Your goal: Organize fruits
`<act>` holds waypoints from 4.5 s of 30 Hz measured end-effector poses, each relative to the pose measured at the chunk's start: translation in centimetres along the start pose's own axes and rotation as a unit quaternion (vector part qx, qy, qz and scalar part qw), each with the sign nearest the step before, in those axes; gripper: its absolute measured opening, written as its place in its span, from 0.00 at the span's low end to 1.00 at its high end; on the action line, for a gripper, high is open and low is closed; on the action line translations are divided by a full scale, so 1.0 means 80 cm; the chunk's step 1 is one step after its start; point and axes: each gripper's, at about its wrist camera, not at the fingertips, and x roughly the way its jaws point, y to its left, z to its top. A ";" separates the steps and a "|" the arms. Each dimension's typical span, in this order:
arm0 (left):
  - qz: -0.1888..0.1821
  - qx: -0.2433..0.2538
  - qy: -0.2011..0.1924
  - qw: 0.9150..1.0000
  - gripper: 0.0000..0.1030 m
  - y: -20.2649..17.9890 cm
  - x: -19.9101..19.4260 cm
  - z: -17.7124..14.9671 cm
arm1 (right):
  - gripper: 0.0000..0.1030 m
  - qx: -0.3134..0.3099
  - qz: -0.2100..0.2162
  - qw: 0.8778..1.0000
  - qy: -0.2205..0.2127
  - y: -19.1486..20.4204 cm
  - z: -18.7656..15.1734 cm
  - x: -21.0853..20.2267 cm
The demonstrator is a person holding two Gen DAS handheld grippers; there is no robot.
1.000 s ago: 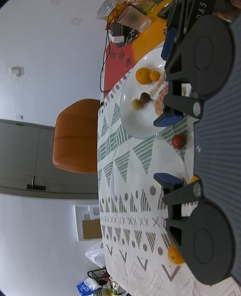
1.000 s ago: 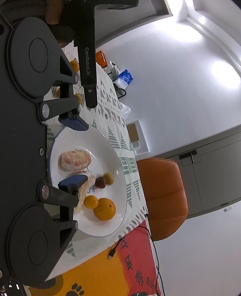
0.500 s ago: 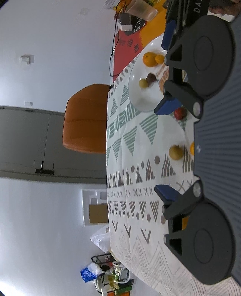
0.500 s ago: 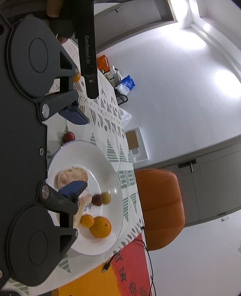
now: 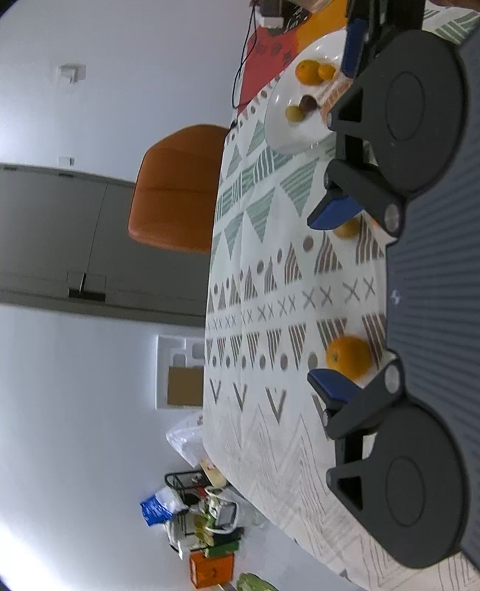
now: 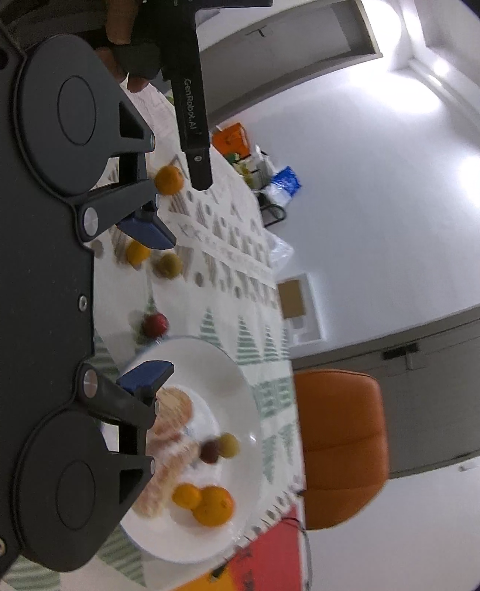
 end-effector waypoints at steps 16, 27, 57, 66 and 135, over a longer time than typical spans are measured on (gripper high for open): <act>0.009 -0.020 0.020 1.000 0.78 0.041 0.002 -0.019 | 0.64 -0.008 0.000 0.999 0.044 0.041 0.003 0.038; 0.004 -0.039 0.041 0.998 0.73 0.060 0.026 -0.032 | 0.56 -0.026 0.001 0.996 0.080 0.059 -0.009 0.072; 0.003 -0.049 0.042 0.998 0.33 0.063 0.049 -0.028 | 0.09 -0.044 0.029 0.994 0.097 0.064 -0.014 0.100; 0.003 -0.045 0.032 0.998 0.33 0.058 0.024 -0.028 | 0.02 -0.044 0.039 0.995 0.074 0.068 -0.012 0.077; -0.093 0.022 0.023 0.995 0.33 -0.069 0.032 -0.005 | 0.20 0.013 -0.062 0.998 -0.018 -0.029 0.018 0.015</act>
